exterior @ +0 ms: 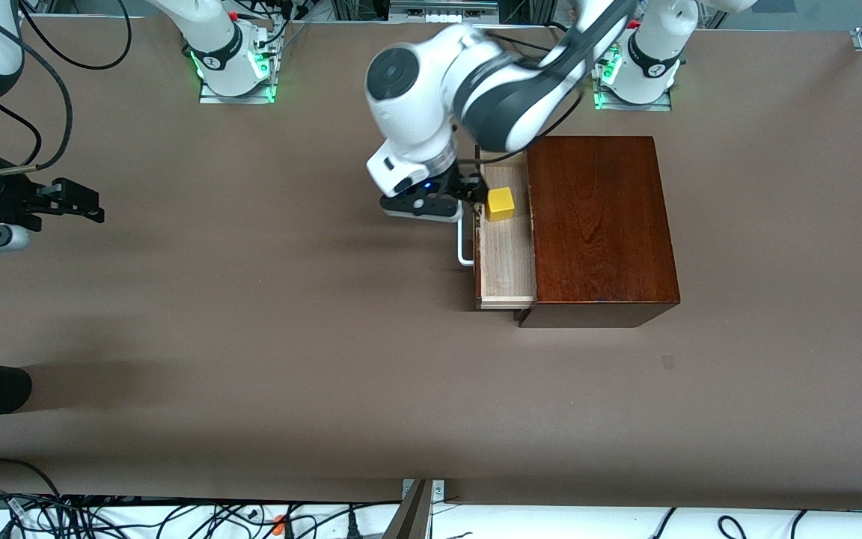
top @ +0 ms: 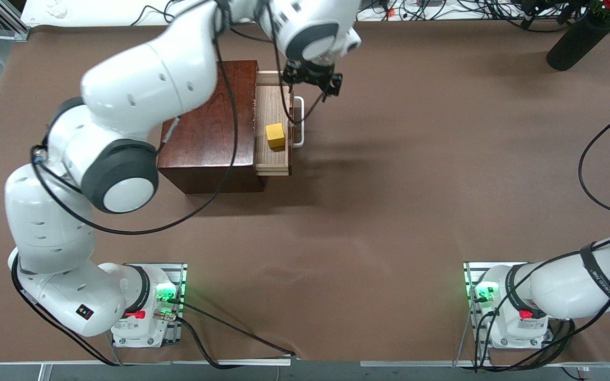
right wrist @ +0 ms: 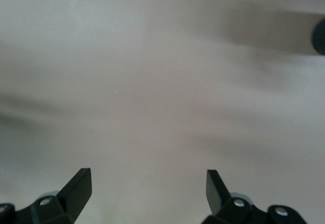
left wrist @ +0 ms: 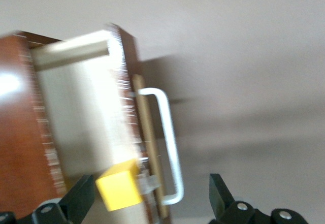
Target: Open drawer, take yellow block, close drawer
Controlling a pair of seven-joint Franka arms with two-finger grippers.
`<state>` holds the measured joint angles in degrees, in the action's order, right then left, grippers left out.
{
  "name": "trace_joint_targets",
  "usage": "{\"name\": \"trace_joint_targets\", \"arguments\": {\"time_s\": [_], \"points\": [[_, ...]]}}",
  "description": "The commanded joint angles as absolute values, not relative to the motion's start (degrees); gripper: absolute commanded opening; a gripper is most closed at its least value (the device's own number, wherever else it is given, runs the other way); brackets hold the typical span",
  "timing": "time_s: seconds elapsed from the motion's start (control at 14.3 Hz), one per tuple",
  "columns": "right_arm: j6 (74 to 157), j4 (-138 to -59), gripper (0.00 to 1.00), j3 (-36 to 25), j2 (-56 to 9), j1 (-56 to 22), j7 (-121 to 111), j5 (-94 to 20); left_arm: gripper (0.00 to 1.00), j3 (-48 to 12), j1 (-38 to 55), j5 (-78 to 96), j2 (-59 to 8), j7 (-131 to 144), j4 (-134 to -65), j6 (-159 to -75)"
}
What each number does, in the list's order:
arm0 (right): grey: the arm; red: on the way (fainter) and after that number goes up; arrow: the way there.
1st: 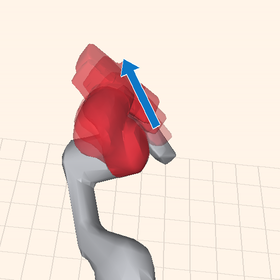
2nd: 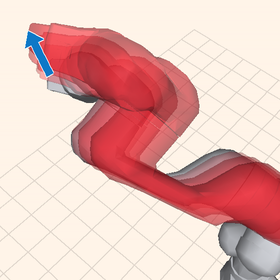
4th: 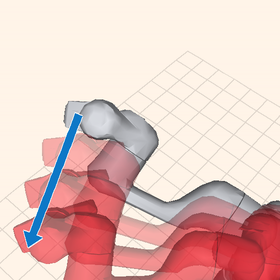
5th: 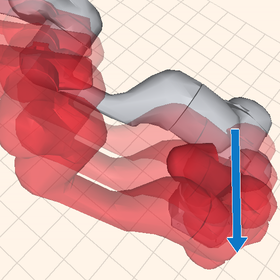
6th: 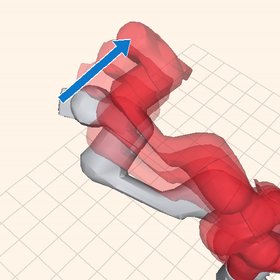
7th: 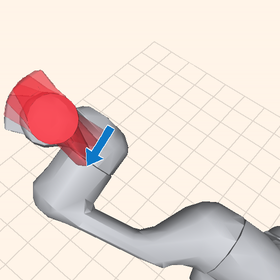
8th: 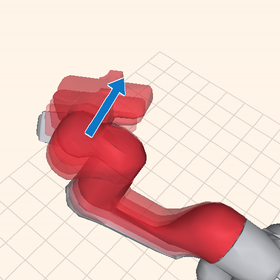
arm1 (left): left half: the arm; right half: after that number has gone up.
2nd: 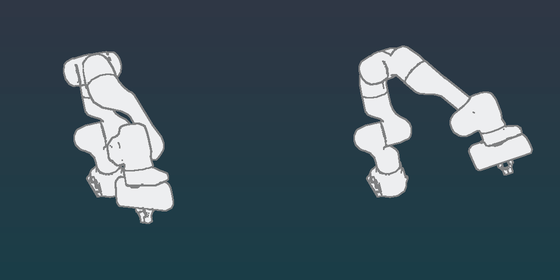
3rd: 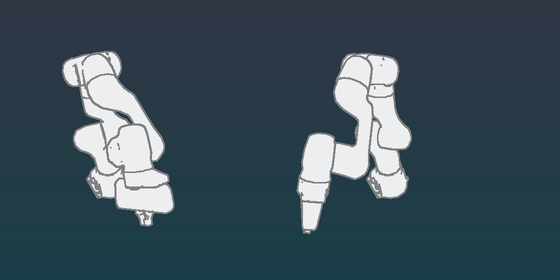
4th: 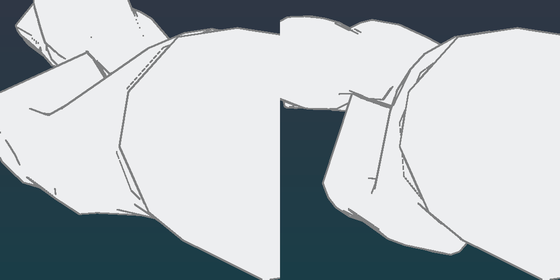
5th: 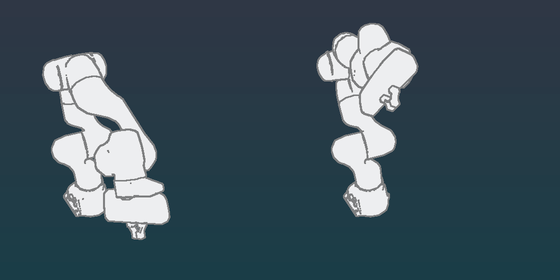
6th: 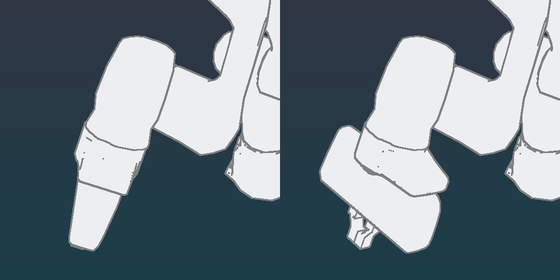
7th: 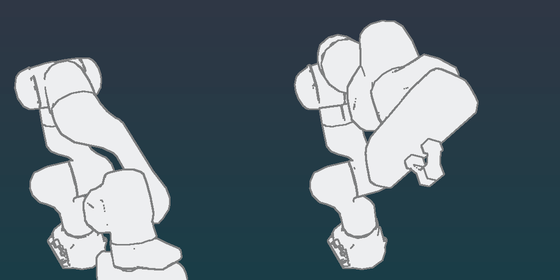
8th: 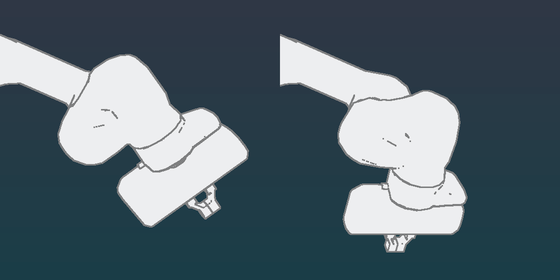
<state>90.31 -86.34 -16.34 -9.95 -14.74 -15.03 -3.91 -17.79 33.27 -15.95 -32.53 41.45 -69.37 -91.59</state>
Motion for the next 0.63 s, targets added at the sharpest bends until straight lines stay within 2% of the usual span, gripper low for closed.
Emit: {"name": "trace_joint_targets", "arguments": {"time_s": [0.0,0.21,0.42,0.56], "points": [[88.51,-85.69,1.0,-16.26,-9.84,-15.38,-20.39,-5.97,1.0,-18.28,26.74,-11.7,-26.73,35.53,-70.49,-86.85],[88.59,-85.43,1.0,-15.04,-9.76,-18.62,-20.56,-5.98,1.0,-18.28,20.59,-9.67,-23.21,27.8,-70.49,-82.46],[89.12,-85.34,1.0,-7.24,-9.76,-22.4,-20.13,-5.8,1.0,-18.28,13.47,-8.53,-20.83,19.2,-70.49,-77.88],[92.26,-84.73,1.0,-1.08,-11.06,-24.86,-19.69,-5.19,1.0,-16.97,8.2,-5.38,-17.86,9.54,-71.97,-77.52]]}}
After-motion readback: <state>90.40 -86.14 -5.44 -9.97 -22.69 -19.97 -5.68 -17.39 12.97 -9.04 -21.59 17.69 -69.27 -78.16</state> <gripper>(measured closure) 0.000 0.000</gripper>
